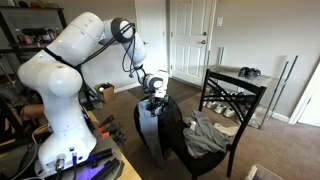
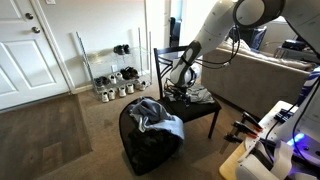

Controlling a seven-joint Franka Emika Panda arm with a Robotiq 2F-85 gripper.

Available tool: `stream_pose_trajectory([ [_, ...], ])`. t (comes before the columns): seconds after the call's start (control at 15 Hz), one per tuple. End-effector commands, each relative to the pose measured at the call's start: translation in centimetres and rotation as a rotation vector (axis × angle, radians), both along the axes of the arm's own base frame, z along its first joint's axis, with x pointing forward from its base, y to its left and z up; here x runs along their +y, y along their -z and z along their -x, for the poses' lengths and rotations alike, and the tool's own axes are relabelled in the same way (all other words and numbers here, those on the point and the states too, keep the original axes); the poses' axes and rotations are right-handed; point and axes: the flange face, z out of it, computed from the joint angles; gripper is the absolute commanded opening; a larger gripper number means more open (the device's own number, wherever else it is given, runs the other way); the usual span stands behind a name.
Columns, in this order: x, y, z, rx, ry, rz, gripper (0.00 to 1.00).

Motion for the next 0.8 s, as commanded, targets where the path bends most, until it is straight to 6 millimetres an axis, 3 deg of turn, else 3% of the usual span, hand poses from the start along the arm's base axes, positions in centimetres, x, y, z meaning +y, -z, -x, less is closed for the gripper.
stream_pose_trajectory([
  [0.0,-0.4,-0.2,2.5,0.117,0.058,-0.015,1.0],
  [0.4,0.0,1.6,1.4,0.148,0.067,-0.156,1.0],
  [0.73,0.3,1.8,1.7,0.141,0.065,-0.099,1.0],
])
